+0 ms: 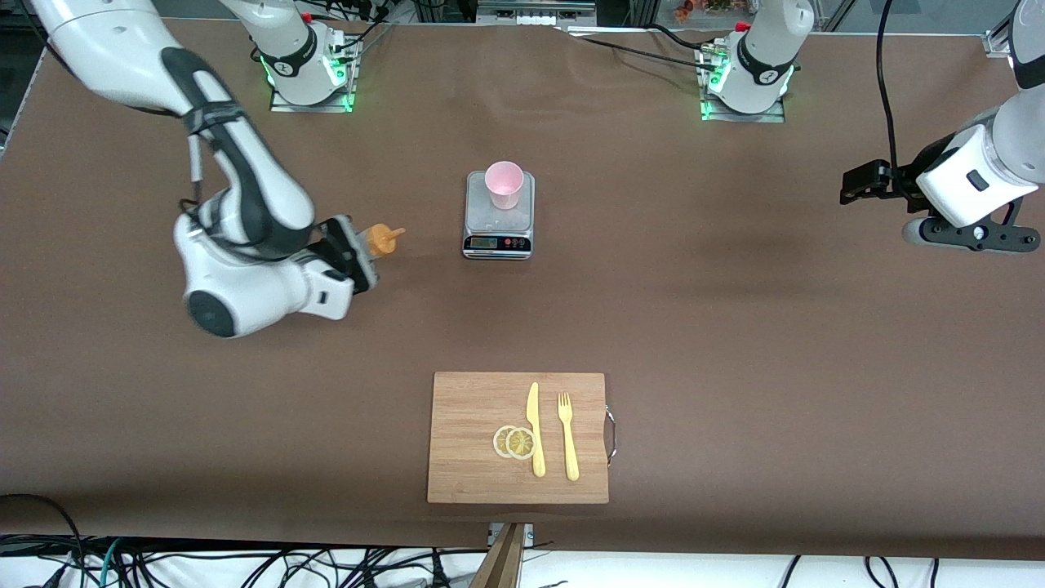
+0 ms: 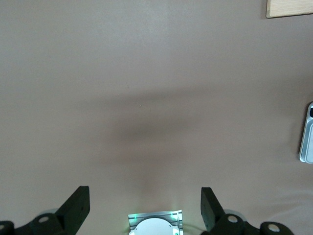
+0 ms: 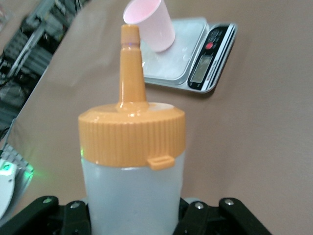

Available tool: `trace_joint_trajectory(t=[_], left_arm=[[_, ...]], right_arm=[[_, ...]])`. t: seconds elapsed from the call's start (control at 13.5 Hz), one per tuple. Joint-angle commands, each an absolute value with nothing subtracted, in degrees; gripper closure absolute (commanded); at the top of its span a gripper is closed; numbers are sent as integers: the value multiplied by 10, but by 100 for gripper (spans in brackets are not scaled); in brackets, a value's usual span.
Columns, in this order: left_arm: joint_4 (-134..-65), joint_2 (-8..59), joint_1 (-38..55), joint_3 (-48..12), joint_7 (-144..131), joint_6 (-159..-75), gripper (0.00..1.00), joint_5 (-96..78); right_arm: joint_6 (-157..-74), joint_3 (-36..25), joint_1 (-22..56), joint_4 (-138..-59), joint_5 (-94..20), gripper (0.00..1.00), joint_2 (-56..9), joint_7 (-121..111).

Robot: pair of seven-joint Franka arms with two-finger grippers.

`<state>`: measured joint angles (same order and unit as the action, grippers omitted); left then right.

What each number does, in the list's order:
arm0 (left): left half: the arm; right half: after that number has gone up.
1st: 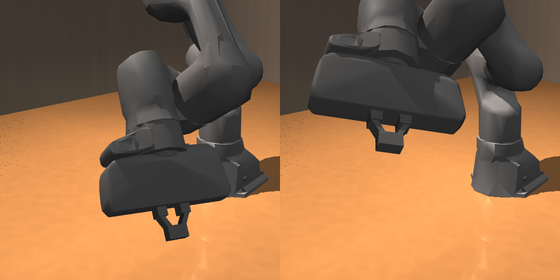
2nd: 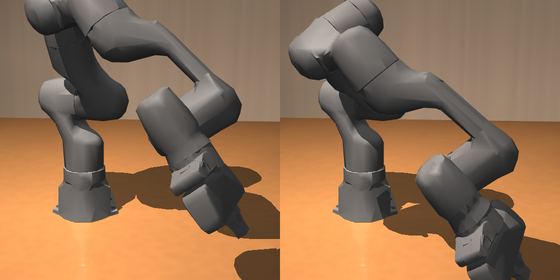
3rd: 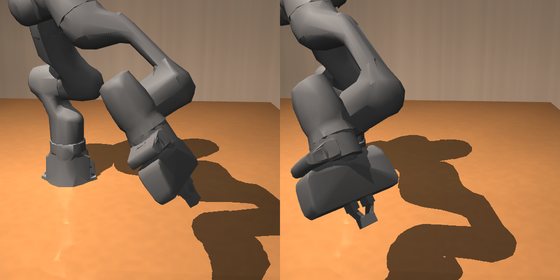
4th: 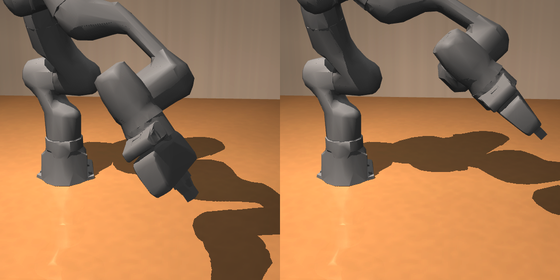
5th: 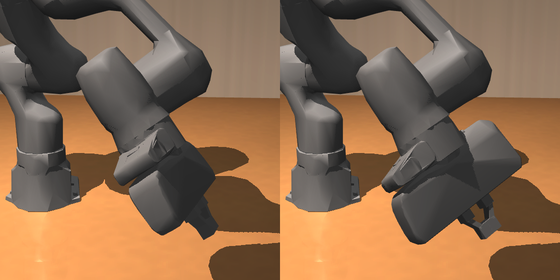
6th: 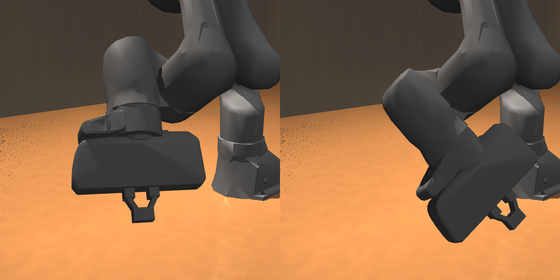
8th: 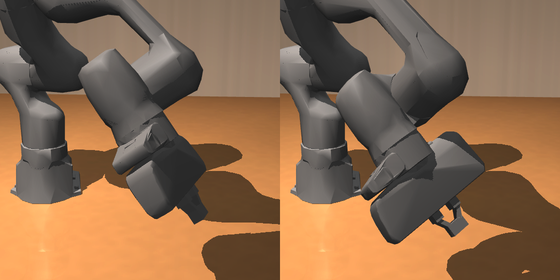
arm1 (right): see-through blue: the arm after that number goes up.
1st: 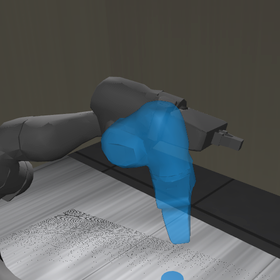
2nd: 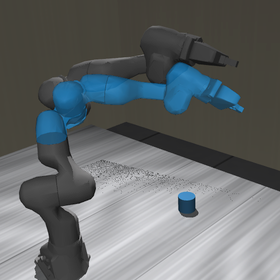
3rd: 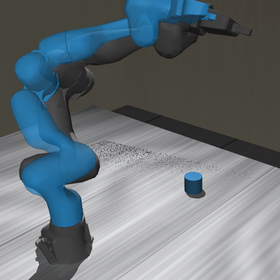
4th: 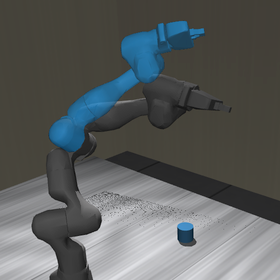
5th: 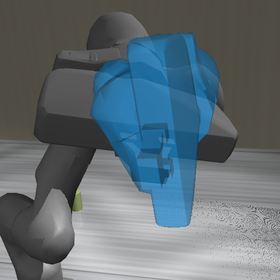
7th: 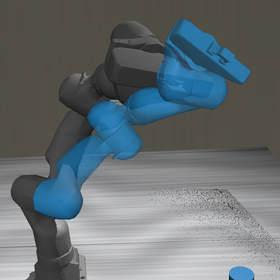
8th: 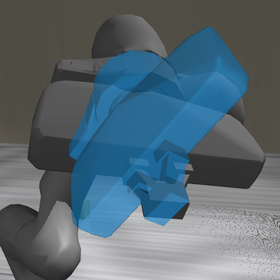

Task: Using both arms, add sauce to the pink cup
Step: 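Bring the sauce bottle back upright toward its spot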

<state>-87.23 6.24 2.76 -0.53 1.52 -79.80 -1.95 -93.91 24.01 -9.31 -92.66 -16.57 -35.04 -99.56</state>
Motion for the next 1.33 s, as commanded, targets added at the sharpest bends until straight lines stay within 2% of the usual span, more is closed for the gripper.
trace_joint_trajectory(t=[0.0,0.3,0.59,0.81,1.11,1.19,1.26], left_arm=[[-855,69,29,-5,24,-789,0,-18],[-855,69,29,-5,23,-789,0,-18],[-855,69,29,-5,23,-789,0,-18],[-855,69,29,-6,23,-789,0,-18],[-855,69,29,-6,23,-789,0,-18],[-850,69,30,-6,23,-789,0,-18],[-845,73,30,-6,23,-789,0,-18]], right_arm=[[-919,206,-140,-946,-263,100,-351,-1118],[-851,113,-157,-957,-396,100,-404,-1288],[-820,81,-185,-975,-416,100,-430,-1409],[-781,34,-186,-1002,-446,100,-447,-1485],[-767,21,-191,-1001,-452,100,-472,-1515],[-766,15,-191,-1000,-452,65,-472,-1506],[-766,14,-190,-998,-447,1,-471,-1494]])
